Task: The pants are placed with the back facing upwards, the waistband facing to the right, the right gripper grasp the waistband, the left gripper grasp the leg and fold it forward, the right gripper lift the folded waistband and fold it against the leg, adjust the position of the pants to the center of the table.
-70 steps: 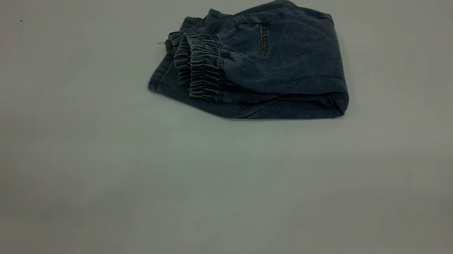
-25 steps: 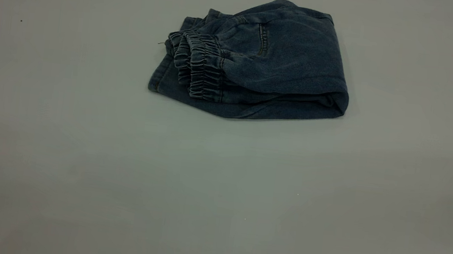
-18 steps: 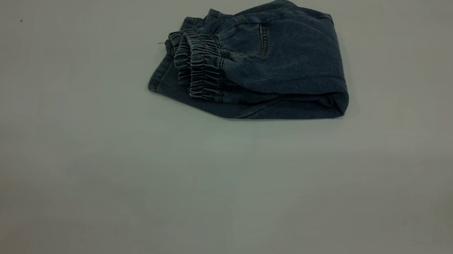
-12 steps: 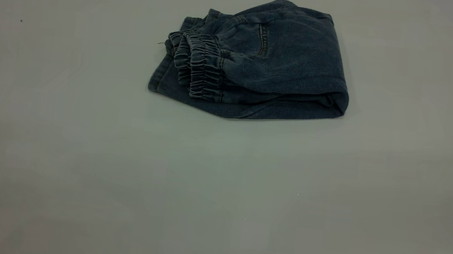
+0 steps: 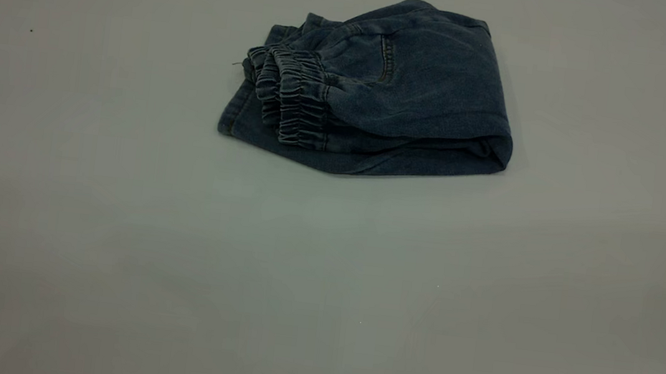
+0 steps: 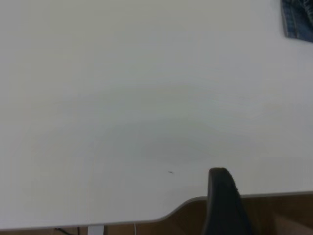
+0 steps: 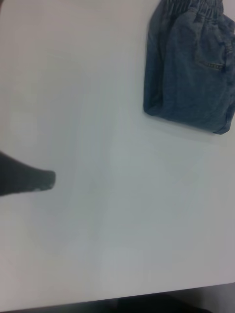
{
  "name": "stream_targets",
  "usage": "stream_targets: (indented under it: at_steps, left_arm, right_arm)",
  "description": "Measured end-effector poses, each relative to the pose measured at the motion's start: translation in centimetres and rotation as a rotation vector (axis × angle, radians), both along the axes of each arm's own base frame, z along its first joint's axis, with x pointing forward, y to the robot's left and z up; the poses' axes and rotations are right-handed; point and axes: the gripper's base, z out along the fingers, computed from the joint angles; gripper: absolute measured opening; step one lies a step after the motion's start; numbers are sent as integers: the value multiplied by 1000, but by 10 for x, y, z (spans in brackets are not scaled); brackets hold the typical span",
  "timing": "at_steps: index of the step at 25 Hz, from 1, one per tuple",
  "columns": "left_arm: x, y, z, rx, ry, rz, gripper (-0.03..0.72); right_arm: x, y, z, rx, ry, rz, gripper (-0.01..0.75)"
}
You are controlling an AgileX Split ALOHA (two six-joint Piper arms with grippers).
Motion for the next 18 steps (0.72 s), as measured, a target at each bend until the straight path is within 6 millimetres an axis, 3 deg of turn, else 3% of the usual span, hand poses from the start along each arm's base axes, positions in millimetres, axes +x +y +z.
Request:
stream_targets:
  at_steps: [18]
  left_arm:
    - [0,0,0,2,0,-1,379]
  right_arm:
    - [0,-4,0,28,5,-65,559]
